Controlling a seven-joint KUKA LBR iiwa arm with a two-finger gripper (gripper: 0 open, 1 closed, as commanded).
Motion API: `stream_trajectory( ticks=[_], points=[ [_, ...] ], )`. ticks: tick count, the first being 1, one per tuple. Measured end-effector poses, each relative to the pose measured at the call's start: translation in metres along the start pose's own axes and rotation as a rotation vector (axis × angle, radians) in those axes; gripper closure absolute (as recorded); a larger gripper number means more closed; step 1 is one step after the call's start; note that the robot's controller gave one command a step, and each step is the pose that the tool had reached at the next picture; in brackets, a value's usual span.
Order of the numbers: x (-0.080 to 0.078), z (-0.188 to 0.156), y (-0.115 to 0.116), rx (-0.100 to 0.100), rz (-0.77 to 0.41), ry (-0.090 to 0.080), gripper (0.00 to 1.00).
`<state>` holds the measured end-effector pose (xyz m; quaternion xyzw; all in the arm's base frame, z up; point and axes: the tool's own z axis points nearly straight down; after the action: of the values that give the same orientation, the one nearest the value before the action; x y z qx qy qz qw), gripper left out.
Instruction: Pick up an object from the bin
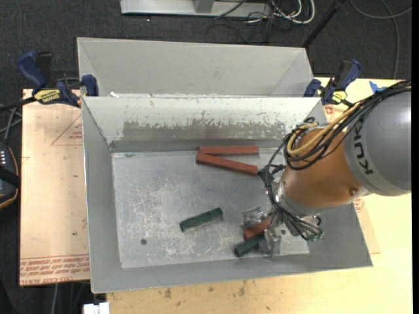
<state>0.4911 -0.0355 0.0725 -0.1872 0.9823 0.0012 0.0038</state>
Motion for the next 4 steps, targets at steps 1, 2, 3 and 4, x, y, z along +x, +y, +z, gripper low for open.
stream_trajectory(
  ticks=[1, 2, 3, 4],
  points=[
    [0.000, 0.000, 0.000, 0.000, 0.000, 0.000, 1.00],
    [-0.001, -0.067, -0.010, -0.003, -0.004, 0.011, 0.00],
    [-0.007, -0.136, -0.021, -0.001, -0.011, 0.008, 0.00],
    [-0.013, -0.128, -0.028, 0.010, -0.099, -0.008, 0.00]
  ],
)
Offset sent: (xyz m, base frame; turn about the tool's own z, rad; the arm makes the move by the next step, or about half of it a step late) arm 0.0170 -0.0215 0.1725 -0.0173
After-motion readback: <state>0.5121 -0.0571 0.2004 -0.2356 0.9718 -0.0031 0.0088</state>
